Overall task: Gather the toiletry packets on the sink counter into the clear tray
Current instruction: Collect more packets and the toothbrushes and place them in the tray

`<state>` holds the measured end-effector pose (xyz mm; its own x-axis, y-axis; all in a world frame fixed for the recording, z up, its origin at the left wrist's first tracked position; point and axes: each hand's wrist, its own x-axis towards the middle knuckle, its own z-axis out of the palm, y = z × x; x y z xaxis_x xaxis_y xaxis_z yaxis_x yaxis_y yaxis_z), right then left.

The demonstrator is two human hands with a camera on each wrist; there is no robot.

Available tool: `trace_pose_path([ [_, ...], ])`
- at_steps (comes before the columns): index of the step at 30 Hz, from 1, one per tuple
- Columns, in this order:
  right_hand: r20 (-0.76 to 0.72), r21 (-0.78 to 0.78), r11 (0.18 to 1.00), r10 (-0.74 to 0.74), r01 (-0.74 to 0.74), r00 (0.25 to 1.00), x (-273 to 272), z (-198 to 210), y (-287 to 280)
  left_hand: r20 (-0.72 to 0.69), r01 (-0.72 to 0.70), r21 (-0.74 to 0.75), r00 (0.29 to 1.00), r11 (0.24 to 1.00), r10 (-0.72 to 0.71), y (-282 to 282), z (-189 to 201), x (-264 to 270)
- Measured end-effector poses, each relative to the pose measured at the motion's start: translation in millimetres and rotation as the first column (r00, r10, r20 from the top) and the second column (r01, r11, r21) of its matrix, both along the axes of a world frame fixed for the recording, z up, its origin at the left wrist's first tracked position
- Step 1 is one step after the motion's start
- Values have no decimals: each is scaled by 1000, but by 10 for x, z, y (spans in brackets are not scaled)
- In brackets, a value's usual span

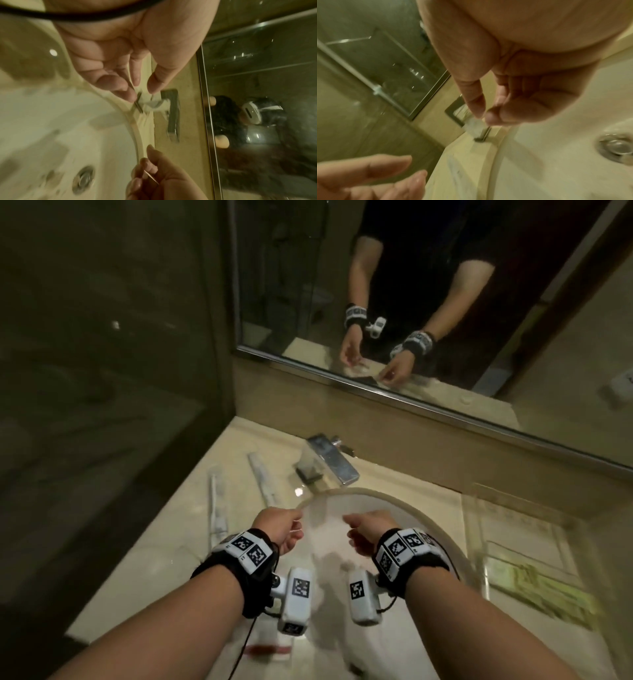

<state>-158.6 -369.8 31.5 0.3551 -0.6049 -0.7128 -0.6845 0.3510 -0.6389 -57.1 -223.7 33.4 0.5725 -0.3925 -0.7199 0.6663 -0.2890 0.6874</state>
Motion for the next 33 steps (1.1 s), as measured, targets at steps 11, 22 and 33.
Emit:
trace_pose_path([
  [11,-327,-321,787,431,-528,841,1192,-369,755,56,-135,146,990,980,128,1127,-261,803],
  [22,-377,-403,727,422,-556,825,1419,-654,844,157,46,398,980,916,-118,1134,-469,1089],
  [33,113,-284,905,359,-316,927,1037,-673,838,245,222,708,813,670,-528,730,-602,1129],
])
